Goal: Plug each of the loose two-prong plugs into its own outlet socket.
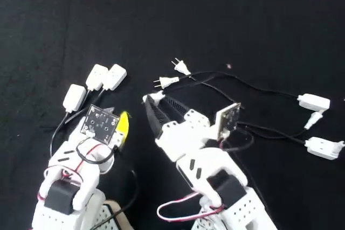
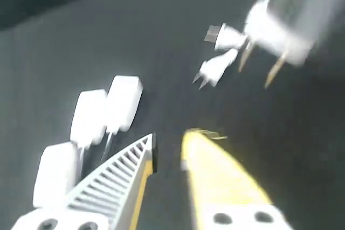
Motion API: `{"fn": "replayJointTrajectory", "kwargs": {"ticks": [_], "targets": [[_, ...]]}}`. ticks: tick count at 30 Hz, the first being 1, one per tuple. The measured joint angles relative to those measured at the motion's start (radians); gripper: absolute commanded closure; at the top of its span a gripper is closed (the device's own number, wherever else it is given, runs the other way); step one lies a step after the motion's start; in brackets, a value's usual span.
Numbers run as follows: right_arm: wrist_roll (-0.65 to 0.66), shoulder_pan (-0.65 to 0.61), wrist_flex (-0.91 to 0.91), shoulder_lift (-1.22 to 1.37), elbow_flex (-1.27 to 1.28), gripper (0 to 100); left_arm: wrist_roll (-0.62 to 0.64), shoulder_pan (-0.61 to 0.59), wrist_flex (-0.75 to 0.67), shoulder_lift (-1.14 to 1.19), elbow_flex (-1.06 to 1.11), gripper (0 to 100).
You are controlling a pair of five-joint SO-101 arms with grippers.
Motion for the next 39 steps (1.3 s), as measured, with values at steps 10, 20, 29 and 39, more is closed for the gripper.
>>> {"fn": "replayJointTrajectory", "kwargs": {"ticks": [10,20,29,39], "targets": [[-0.003,-0.091,0.126,-0.008,0.0,98.6,0.048,0.106,-0.16,0.006,0.137,89],[-0.005,-0.226,0.282,-0.014,-0.08,98.5,0.048,0.12,-0.15,0.009,0.146,89],[-0.005,-0.252,0.408,-0.014,-0.129,98.5,0.048,0.006,-0.15,0.009,0.146,89],[0.014,-0.252,0.44,-0.014,-0.147,98.5,0.048,-0.009,-0.147,0.009,0.144,89]]}}
